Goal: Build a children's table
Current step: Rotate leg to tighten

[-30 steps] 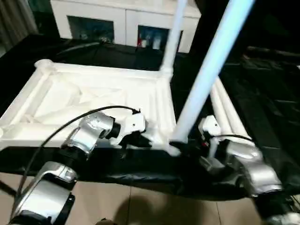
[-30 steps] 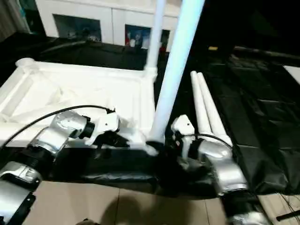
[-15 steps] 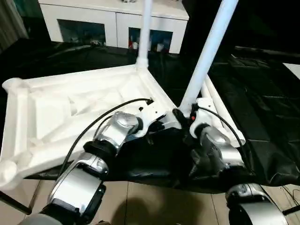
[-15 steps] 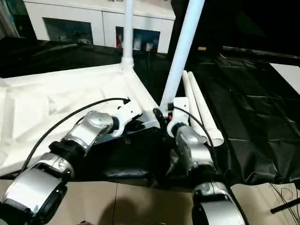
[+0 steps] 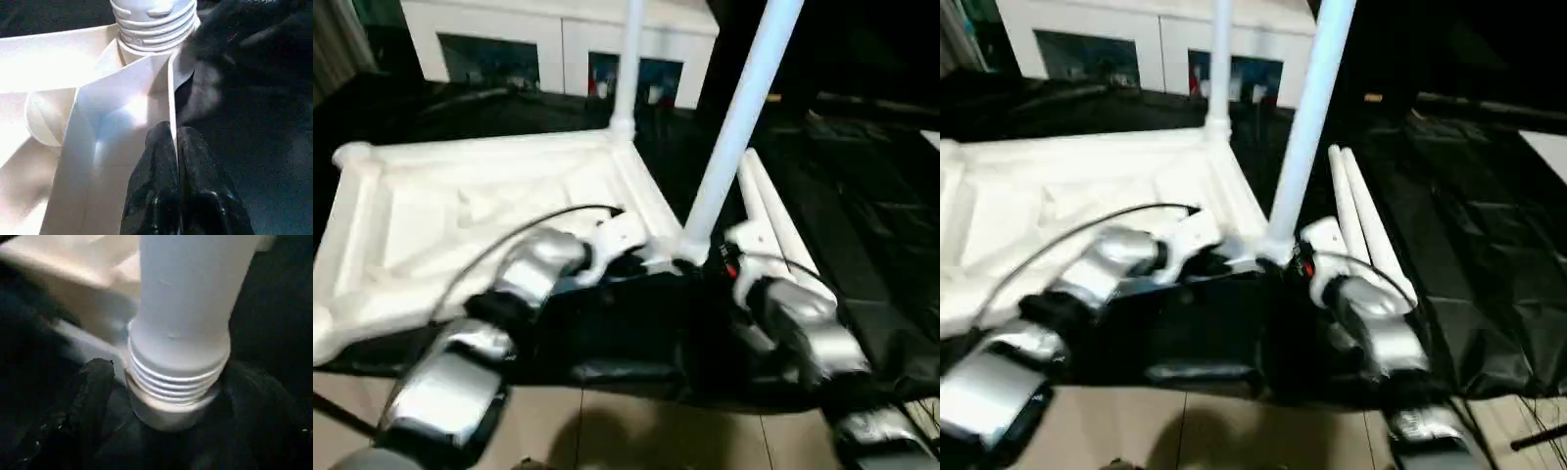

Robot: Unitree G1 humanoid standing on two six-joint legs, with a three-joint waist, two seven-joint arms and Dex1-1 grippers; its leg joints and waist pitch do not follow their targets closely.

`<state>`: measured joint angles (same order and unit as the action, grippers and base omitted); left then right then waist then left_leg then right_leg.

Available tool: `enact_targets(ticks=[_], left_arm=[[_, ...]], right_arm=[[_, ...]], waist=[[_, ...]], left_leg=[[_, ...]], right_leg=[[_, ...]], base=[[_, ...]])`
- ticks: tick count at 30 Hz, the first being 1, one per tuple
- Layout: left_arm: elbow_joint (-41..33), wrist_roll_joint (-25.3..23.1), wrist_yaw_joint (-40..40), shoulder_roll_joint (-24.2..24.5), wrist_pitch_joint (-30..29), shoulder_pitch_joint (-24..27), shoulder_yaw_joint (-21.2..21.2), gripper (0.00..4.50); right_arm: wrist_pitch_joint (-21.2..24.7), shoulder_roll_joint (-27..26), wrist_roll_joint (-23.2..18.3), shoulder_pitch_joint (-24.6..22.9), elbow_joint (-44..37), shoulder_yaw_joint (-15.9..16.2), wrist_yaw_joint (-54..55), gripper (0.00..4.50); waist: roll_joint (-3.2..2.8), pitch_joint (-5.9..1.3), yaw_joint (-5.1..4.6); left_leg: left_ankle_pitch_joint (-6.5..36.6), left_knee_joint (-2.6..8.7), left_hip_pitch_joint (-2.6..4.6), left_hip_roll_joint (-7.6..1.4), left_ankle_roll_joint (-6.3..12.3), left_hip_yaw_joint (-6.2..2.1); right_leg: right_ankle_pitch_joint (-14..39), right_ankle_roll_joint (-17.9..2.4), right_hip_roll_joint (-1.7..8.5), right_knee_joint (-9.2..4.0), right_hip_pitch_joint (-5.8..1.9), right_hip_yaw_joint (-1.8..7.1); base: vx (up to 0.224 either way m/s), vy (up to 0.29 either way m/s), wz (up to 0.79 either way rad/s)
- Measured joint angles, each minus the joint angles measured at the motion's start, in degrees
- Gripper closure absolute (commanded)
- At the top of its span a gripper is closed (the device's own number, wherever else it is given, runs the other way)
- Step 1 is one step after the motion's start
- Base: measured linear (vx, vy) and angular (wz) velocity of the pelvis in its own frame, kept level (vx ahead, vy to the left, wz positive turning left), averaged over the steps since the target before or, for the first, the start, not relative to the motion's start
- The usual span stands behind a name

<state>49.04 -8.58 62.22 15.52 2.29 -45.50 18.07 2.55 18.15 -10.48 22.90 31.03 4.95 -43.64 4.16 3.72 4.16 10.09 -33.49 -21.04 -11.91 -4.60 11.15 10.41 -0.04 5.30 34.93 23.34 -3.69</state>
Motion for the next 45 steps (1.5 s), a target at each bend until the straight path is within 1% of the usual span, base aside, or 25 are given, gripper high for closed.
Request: enact_targets(ticks=[3,6,11,13,14,16,17,18,19,21,27,29,31,32,35,37,38,39,42,44,45], left_arm=[[-2.1,1.3,5.6,1.7,0.4,1.0,0.4,4.5],[-3.5,2.2,8.4,2.3,0.4,1.9,0.7,4.5],[-4.2,2.6,10.8,2.9,0.5,2.4,0.7,4.5],[-4.4,2.7,11.6,3.0,0.7,2.6,0.7,4.5],[-4.5,2.7,11.9,3.1,0.7,2.7,0.7,4.5],[-5.1,2.7,12.1,3.3,0.7,3.0,0.7,4.5],[-5.3,2.7,12.3,3.3,0.7,3.1,0.7,4.5],[-5.5,2.7,12.3,3.4,0.6,3.2,0.7,4.5],[-5.5,2.7,12.3,3.4,0.6,3.2,0.7,4.5],[-5.6,2.7,12.4,3.4,0.6,3.3,0.7,4.5],[-5.6,2.6,12.0,3.4,0.3,3.4,0.5,4.5],[-5.2,2.1,9.6,3.0,0.2,3.3,0.1,4.5],[-2.9,1.0,4.8,1.0,-1.0,2.0,-0.2,4.5],[-2.7,0.8,3.5,0.3,-1.4,1.9,-0.2,4.5],[-0.3,0.1,-2.1,-2.2,-3.6,0.4,-0.6,4.5],[1.5,-0.3,-6.9,-4.1,-5.6,-0.9,-1.0,4.5],[2.2,-0.5,-8.9,-5.2,-6.7,-1.5,-1.1,4.5],[3.7,-0.8,-12.7,-7.2,-8.3,-2.5,-1.5,4.5],[6.4,-1.0,-18.6,-10.4,-10.4,-4.3,-2.1,4.5],[6.6,-1.2,-19.5,-10.9,-10.5,-4.5,-2.1,4.5],[6.5,-1.2,-19.4,-10.9,-10.5,-4.5,-2.1,4.5]], right_arm=[[1.3,2.1,-0.5,-1.5,-3.4,0.8,-5.0,0.7],[1.7,2.7,-1.1,-2.3,-5.7,1.6,-7.2,0.7],[1.9,3.0,-2.5,-2.7,-6.6,2.1,-9.5,0.7],[1.9,3.0,-2.6,-3.1,-7.9,2.1,-10.1,1.05],[2.1,3.0,-2.8,-3.2,-8.3,2.1,-10.6,1.05],[2.4,3.0,-2.9,-3.2,-8.4,2.2,-11.6,1.3],[2.4,3.0,-2.9,-3.2,-8.4,2.2,-11.8,1.3],[2.4,3.0,-3.0,-3.3,-8.4,2.2,-11.9,1.46],[2.4,2.9,-3.1,-3.3,-8.4,2.3,-12.0,1.46],[2.5,2.9,-3.5,-3.5,-8.5,2.3,-12.0,1.7],[3.4,2.2,-3.4,-3.5,-8.4,2.0,-10.9,1.81],[3.6,0.5,-3.3,-3.3,-7.4,1.1,-7.7,1.82],[3.4,-1.8,-2.7,-2.1,-4.9,-0.4,-1.6,1.83],[3.4,-2.2,-2.4,-1.6,-4.3,-0.6,0.1,1.84],[3.0,-5.6,-2.1,0.6,-0.3,-2.4,8.3,1.84],[3.0,-8.9,-1.6,3.5,3.1,-4.1,15.8,1.84],[2.9,-9.9,-1.4,4.7,4.7,-4.8,18.7,1.84],[2.7,-11.6,-1.1,6.9,7.5,-6.3,23.5,1.84],[0.9,-13.4,-0.9,10.6,12.9,-8.0,30.1,1.84],[-0.5,-13.6,-0.9,11.2,14.3,-8.4,30.2,1.84],[-0.8,-13.7,-0.9,11.2,14.5,-8.6,29.4,1.49]], waist=[[-0.01,0.01,0.41],[-0.09,0.06,0.97],[-0.12,0.08,0.99],[-0.11,0.08,1.01],[-0.11,0.08,1.01],[-0.11,0.08,1.02],[-0.11,0.08,1.01],[-0.11,0.08,1.0],[-0.11,0.08,1.0],[-0.11,0.08,1.01],[-0.1,0.07,0.91],[-0.09,0.06,0.82],[-0.07,0.05,0.72],[-0.07,0.05,0.57],[-0.03,0.03,-0.11],[-0.02,0.02,-0.82],[-0.02,0.03,-0.95],[-0.03,0.03,-1.11],[-0.04,0.03,-1.12],[-0.03,0.03,-1.04],[-0.03,0.03,-0.99]], left_leg=[[0.0,0.01,-0.02,0.0,0.01,0.06],[0.0,0.0,-0.01,-0.01,0.01,0.11],[0.0,0.02,-0.01,-0.01,-0.01,0.12],[0.0,0.07,0.0,-0.01,-0.01,0.12],[0.0,0.09,-0.01,-0.01,-0.02,0.11],[0.0,0.1,-0.03,-0.01,-0.02,0.12],[0.0,0.1,-0.03,-0.01,-0.02,0.12],[0.0,0.1,-0.03,-0.01,-0.02,0.11],[0.0,0.1,-0.03,-0.01,-0.02,0.11],[0.0,0.1,-0.03,0.0,-0.02,0.12],[0.0,0.11,0.0,0.0,-0.02,0.12],[0.0,0.07,0.05,-0.01,-0.02,0.11],[0.0,-0.01,0.07,0.01,-0.02,0.11],[0.0,-0.03,0.07,0.03,-0.02,0.12],[0.0,-0.06,0.11,0.05,-0.02,0.12],[0.0,-0.07,0.11,0.05,-0.02,0.09],[0.0,-0.06,0.09,0.05,-0.02,0.09],[0.0,-0.09,0.1,0.05,-0.02,0.09],[0.0,-0.06,0.06,0.06,-0.02,0.09],[0.0,-0.03,0.03,0.05,-0.02,0.07],[0.0,-0.03,0.03,0.05,-0.02,0.07]], right_leg=[[0.1,0.0,0.0,-0.01,0.03,0.02],[0.1,0.0,0.02,0.0,0.04,0.04],[0.1,0.0,0.03,0.04,0.03,0.07],[0.1,0.0,0.03,0.06,0.02,0.07],[0.1,0.0,0.03,0.06,0.02,0.07],[0.1,0.0,0.03,0.07,0.02,0.07],[0.1,0.0,0.03,0.07,0.02,0.07],[0.1,0.0,0.03,0.07,0.02,0.07],[0.1,0.0,0.03,0.07,0.02,0.07],[0.1,0.0,0.03,0.06,0.02,0.08],[0.1,0.0,0.02,0.07,0.0,0.08],[0.1,0.0,0.02,0.1,-0.03,0.08],[0.1,0.0,0.03,0.06,-0.08,0.12],[0.2,0.2,0.04,0.01,-0.08,0.16],[0.2,0.3,0.05,-0.02,-0.12,0.19],[0.2,0.3,0.05,-0.04,-0.1,0.17],[0.2,0.3,0.05,-0.05,-0.07,0.17],[0.2,0.3,0.05,-0.05,-0.07,0.17],[0.2,0.3,0.05,-0.08,-0.05,0.17],[0.1,0.2,0.04,-0.07,-0.04,0.13],[0.1,0.2,0.04,-0.06,-0.04,0.13]], base=[[0.0,0.0,0.0],[0.0,0.0,0.0],[0.0,0.0,0.0],[0.0,0.0,0.0],[0.0,0.0,0.0],[0.0,0.0,0.0],[0.0,0.0,0.0],[0.0,0.0,0.0],[0.0,0.0,0.0],[0.0,0.0,0.0],[0.0,0.0,0.0],[0.0,0.0,0.0],[0.0,0.0,0.0],[0.0,0.0,0.0],[0.0,0.0,0.0],[0.0,0.0,0.0],[0.0,0.0,0.0],[0.0,0.0,0.0],[0.0,0.0,0.0],[0.0,0.0,0.0],[0.0,0.0,0.0]])
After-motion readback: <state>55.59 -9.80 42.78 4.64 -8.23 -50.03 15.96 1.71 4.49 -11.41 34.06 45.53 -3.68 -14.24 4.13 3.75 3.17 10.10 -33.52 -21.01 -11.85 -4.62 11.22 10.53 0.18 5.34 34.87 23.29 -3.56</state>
